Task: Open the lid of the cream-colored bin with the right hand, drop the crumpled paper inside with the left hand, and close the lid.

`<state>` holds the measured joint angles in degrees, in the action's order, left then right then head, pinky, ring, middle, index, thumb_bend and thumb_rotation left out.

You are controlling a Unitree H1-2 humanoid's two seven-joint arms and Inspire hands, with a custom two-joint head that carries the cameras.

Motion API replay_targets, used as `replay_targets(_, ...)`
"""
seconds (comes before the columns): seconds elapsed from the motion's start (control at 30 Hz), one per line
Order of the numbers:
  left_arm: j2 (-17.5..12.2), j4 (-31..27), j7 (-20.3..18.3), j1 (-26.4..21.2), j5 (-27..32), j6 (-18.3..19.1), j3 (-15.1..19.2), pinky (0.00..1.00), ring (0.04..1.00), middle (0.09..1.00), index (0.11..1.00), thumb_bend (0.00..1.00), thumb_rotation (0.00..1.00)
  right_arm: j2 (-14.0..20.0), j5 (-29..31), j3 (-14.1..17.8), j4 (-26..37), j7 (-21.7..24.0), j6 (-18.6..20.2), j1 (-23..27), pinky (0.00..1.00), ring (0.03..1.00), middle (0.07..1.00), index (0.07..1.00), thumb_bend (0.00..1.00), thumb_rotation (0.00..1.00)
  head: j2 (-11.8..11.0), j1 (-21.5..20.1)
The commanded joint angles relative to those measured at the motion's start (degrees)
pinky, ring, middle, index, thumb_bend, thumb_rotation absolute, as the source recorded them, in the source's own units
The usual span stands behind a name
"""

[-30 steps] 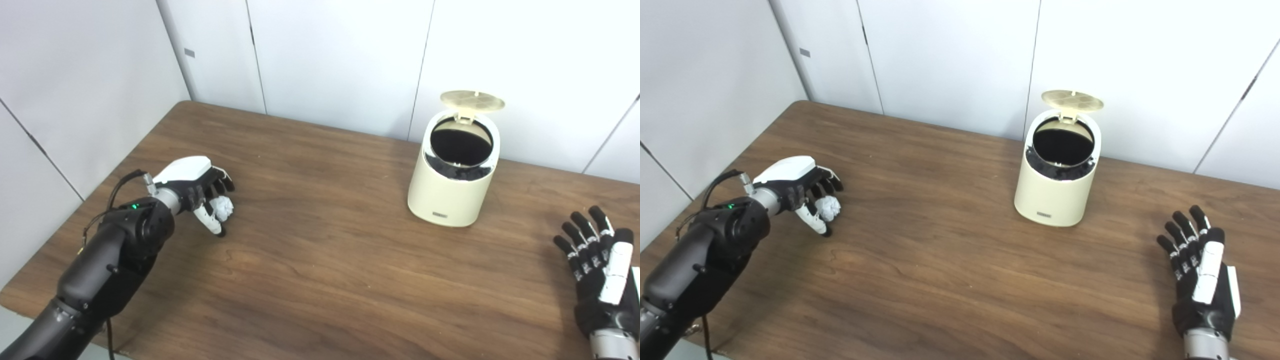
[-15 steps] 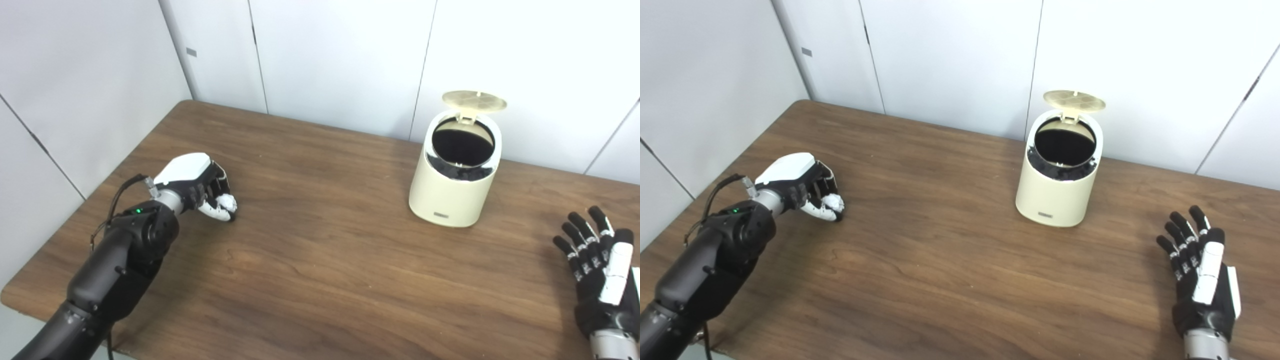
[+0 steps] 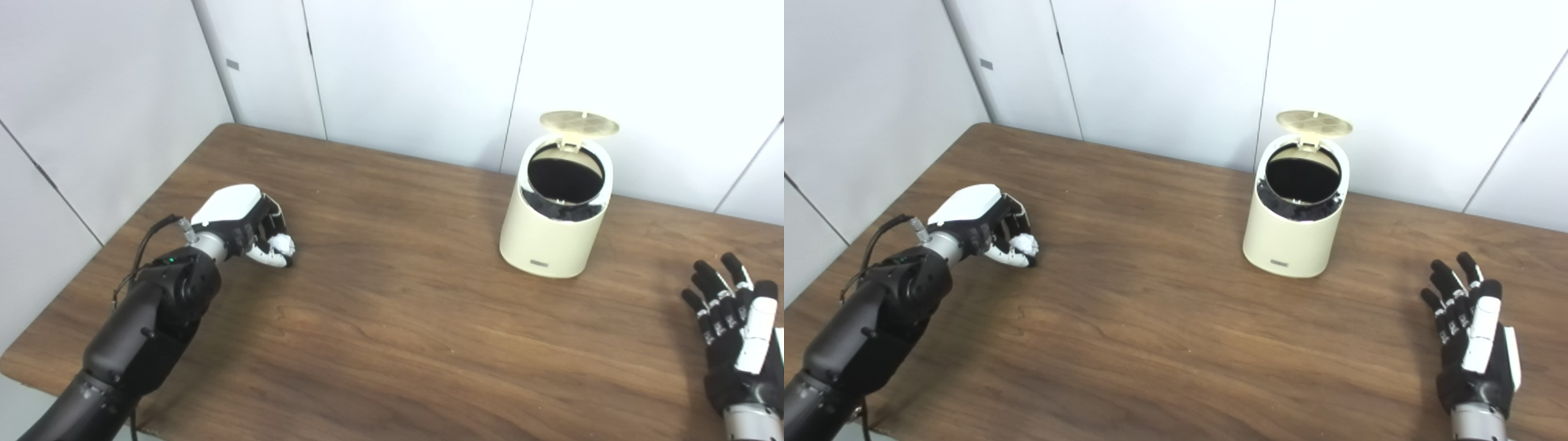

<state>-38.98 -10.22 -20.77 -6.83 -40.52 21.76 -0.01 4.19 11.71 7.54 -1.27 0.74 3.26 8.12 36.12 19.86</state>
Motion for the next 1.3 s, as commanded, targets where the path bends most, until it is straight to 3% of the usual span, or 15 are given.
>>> replay_targets(0.0, -0.87, -3.29, 1.8, -1.37, 0.21, -0.73, 1.35, 0.42, 0.415, 0.507, 0.474, 0.5, 0.0, 0.3, -0.13, 0.29, 0.83, 0.38, -2.07, 1.5, 0.85, 0.895, 0.843, 0.914, 0.51, 1.0, 0.05, 0.06)
replay_targets(0.1, -0.12, -5.37, 2.52, -1.65, 0.67, -1.45, 1.53, 0.42, 0.409, 0.497, 0.485, 0.5, 0.0, 0.25, -0.01, 0.32, 1.07, 0.3, -1.9, 1.31, 0.84, 0.892, 0.845, 0.914, 0.52, 1.0, -0.2, -0.03)
replay_targets(0.33, 3.24, -8.34, 6.17, -3.11, 0.21, -4.69, 1.26, 0.31, 0.38, 0.451, 0.506, 0.47, 0.0, -0.14, 0.15, 0.41, 0.86, 0.07, -2.16, 1.09, 0.84, 0.895, 0.857, 0.928, 0.49, 1.0, -1.03, -2.08)
replay_targets(0.53, 5.61, -10.68, 5.86, -4.76, 0.6, -6.32, 0.74, 0.31, 0.382, 0.447, 0.526, 0.47, 0.0, -0.22, -0.13, 0.32, -1.61, 0.32, -5.15, 1.07, 0.85, 0.894, 0.866, 0.942, 0.47, 0.99, -1.75, -5.22)
replay_targets(0.63, 6.34, -10.98, 6.72, -5.86, 0.89, -9.01, 0.05, 0.31, 0.381, 0.459, 0.535, 0.47, 0.0, -0.2, -0.62, 0.11, -1.74, 0.12, -5.6, 0.75, 0.84, 0.894, 0.866, 0.942, 0.47, 1.0, -1.84, -6.26)
replay_targets(0.73, 8.33, -11.16, 7.1, -7.37, 0.29, -9.41, -0.61, 0.3, 0.368, 0.446, 0.524, 0.46, 0.0, -0.08, -0.57, 0.05, -1.93, 0.48, -5.8, 0.61, 0.84, 0.89, 0.86, 0.946, 0.47, 1.0, -1.94, -7.26)
replay_targets(0.83, 10.89, -10.95, 7.36, -8.77, 0.35, -9.34, -1.21, 0.31, 0.408, 0.495, 0.491, 0.47, 0.0, -0.2, -0.54, 0.06, -2.42, 0.68, -6.42, 0.6, 0.84, 0.891, 0.875, 0.947, 0.47, 1.0, -2.26, -8.15)
replay_targets(0.97, 13.8, -10.09, 7.55, -10.38, -0.69, -9.51, -2.64, 0.35, 0.428, 0.51, 0.468, 0.48, 0.0, -1.1, 0.9, 0.68, -2.9, 0.49, -6.61, 0.62, 0.86, 0.915, 0.914, 0.947, 0.5, 0.94, -3.08, -9.24)
replay_targets(1.13, 17.82, -9.37, 8.01, -12.04, -2.46, -8.59, -4.9, 0.35, 0.426, 0.485, 0.479, 0.48, 0.0, -1.45, 1.52, 0.67, -2.82, 0.8, -6.65, 0.26, 0.98, 0.977, 0.968, 0.961, 0.52, 0.94, -3.56, -11.0)
replay_targets(1.27, 20.09, -8.27, 8.61, -13.14, -3.4, -9.3, -6.51, 0.31, 0.411, 0.479, 0.495, 0.47, 0.0, -1.35, 1.01, 0.36, -3.01, 0.87, -7.21, 0.1, 0.99, 0.983, 0.971, 0.961, 0.5, 0.96, -3.98, -12.4)
